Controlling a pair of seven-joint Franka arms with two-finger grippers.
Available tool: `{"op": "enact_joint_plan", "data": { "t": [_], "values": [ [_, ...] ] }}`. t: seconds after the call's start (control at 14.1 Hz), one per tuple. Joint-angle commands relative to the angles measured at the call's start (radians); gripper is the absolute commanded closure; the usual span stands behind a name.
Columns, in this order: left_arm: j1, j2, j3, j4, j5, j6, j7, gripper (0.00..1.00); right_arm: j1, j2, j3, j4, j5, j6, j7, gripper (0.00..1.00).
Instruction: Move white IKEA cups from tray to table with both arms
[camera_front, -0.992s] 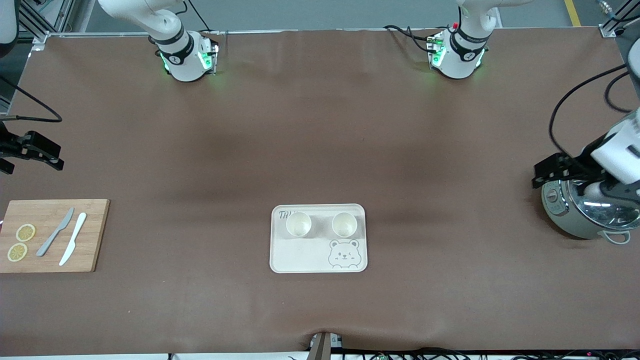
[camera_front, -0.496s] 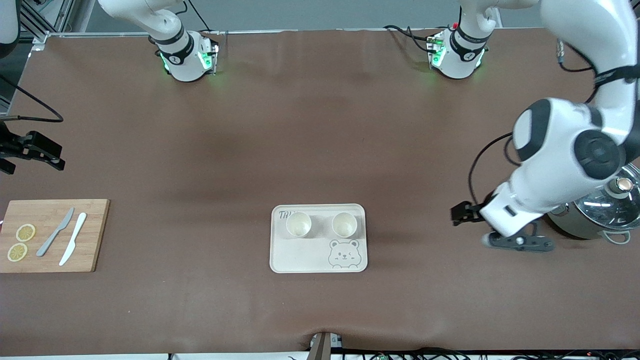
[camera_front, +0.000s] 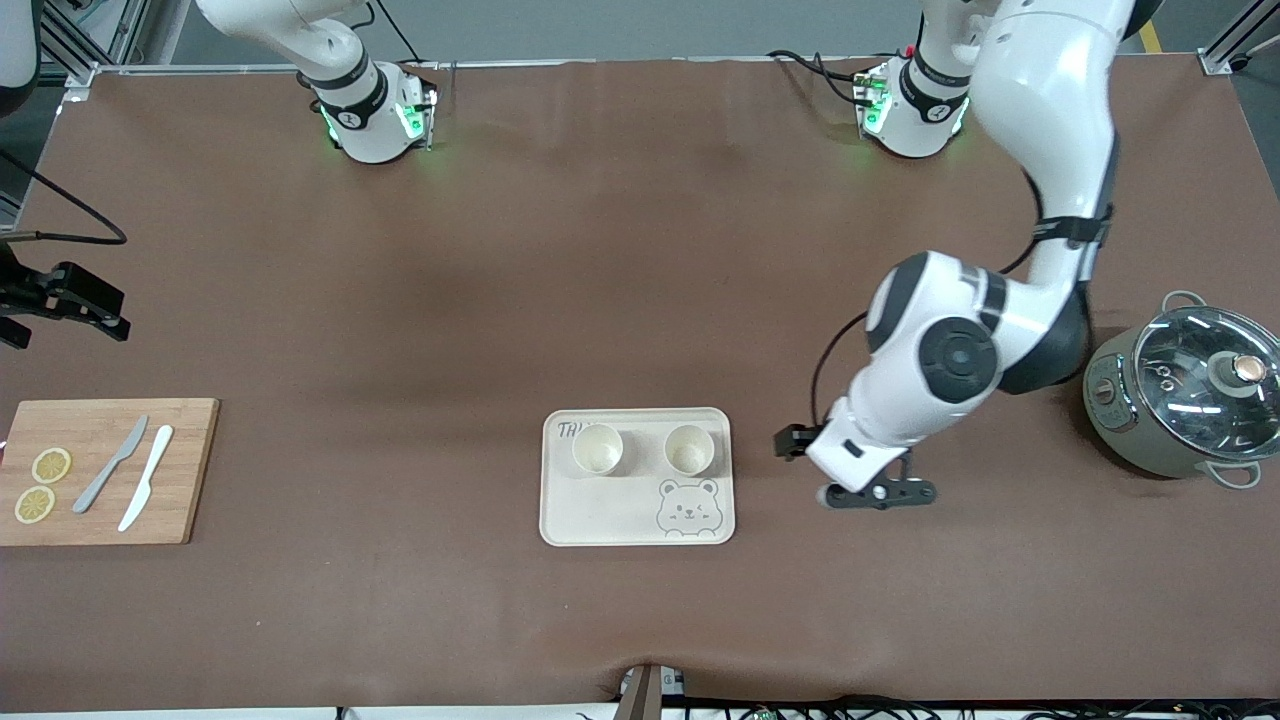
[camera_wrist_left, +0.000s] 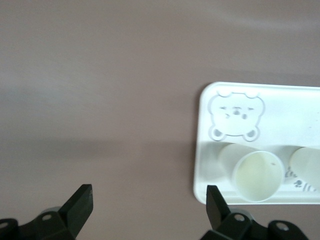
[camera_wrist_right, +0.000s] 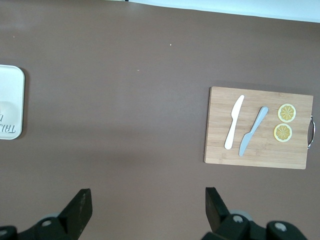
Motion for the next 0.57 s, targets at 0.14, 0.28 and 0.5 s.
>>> {"op": "enact_joint_plan", "data": {
  "t": [0.14, 0.28, 0.5],
  "values": [
    [-0.087, 0.083, 0.01, 0.03, 0.023, 0.057, -0.121, 0.0, -0.004, 0.005, -0.003, 0.009, 0.0, 0.0, 0.006, 0.0],
    [-0.111, 0.111, 0.01, 0.03, 0.023, 0.124, -0.158, 0.0, 0.003, 0.005, -0.003, 0.008, -0.001, -0.002, 0.004, 0.0],
    [-0.121, 0.143, 0.01, 0.03, 0.025, 0.16, -0.172, 0.0, 0.049, 0.019, 0.003, 0.011, -0.02, 0.001, 0.012, 0.0]
  ]
}}
